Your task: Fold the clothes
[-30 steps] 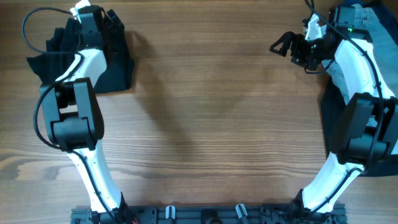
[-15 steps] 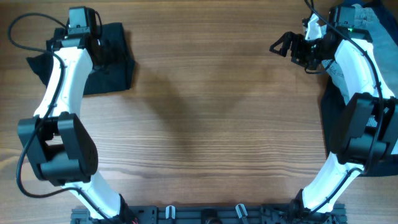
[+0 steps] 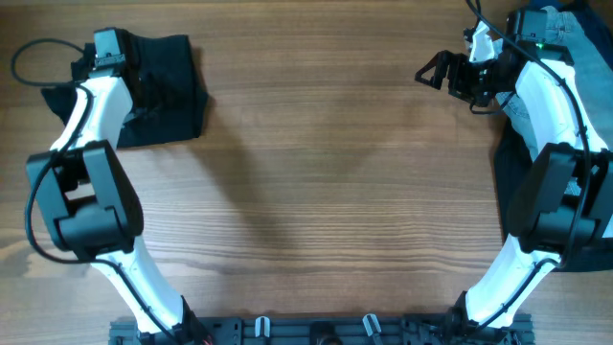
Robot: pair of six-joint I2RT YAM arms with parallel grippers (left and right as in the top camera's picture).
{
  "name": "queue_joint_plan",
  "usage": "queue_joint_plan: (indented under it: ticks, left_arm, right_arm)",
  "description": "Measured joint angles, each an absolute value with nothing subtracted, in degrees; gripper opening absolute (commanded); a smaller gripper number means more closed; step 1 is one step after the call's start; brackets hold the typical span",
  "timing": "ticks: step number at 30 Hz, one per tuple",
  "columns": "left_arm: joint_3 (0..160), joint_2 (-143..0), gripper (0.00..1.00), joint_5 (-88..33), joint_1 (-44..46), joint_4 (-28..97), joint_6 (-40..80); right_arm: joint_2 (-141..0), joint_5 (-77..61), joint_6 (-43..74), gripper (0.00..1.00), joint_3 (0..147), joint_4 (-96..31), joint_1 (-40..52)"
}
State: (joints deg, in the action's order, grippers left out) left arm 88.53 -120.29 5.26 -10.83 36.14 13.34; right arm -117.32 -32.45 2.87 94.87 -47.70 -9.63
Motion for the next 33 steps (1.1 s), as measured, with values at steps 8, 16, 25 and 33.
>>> queue_joint_plan:
  ticks: [8, 16, 25, 33]
  left_arm:
    - [88.68, -125.25, 1.0, 5.19, -11.73, 31.53, 8.8]
    - [88.82, -127.28, 1.0, 4.75, -15.59, 21.82, 3.33]
    - [88.82, -127.57, 1.0, 4.36, -15.88, 19.99, -0.45]
    - [89.43, -123.35, 1.0, 4.14, -15.88, 25.74, -1.45]
  right_arm:
    - [-117.32, -31.64, 2.7, 0.99, 94.87, -47.7, -9.63]
    - [-117.32, -31.42, 2.7, 0.99, 94.89, -47.53, -9.63]
    - [-117.32, -31.42, 2.7, 1.0, 94.89, -47.11, -9.63]
    - [-117.32, -31.4, 2.63, 0.99, 94.89, -42.98, -9.63]
